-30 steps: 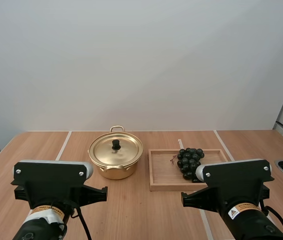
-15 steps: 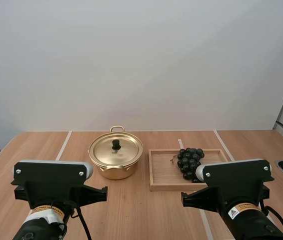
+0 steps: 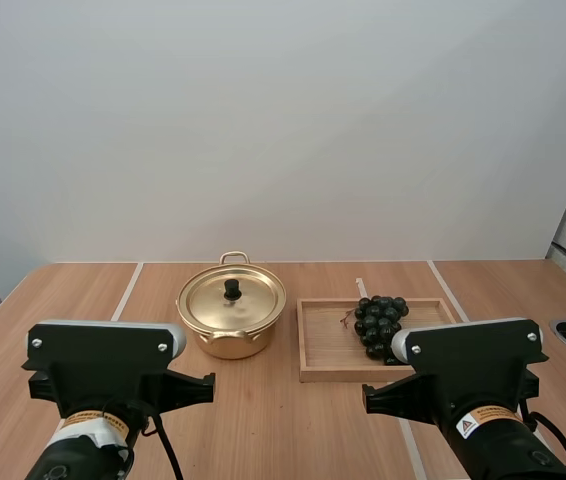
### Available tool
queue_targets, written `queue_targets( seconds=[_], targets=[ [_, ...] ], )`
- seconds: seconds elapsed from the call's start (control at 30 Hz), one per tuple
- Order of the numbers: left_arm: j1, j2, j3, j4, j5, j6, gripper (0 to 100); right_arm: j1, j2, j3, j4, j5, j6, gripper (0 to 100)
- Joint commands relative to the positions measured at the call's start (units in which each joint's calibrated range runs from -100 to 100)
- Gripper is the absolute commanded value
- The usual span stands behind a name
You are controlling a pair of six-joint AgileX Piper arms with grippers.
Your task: Open the pot, put the grape inside, and close it
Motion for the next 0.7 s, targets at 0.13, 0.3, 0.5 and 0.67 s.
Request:
queue_targets(
  seconds=[0.13, 0.3, 0.5, 0.67],
  targets=[
    [0.04, -0.37, 0.0, 0.22, -1.99, -0.57, 0, 0.11, -0.35, 0.0, 0.46, -0.19, 0.01, 0],
    [0.04, -0.37, 0.0, 0.22, -10.94, -0.37, 0, 0.11, -0.35, 0.0, 1.11, -7.0, -0.23, 0],
    [0.04, -0.37, -7.83, 0.22, -15.87, -0.37, 0, 0.11, -0.35, -4.98, 1.11, -10.02, -0.23, 0],
    [0.04, -0.37, -17.31, 0.22, -14.07, -0.37, 0, 0.11, -0.35, -14.72, 1.38, -7.73, -0.23, 0]
  ],
)
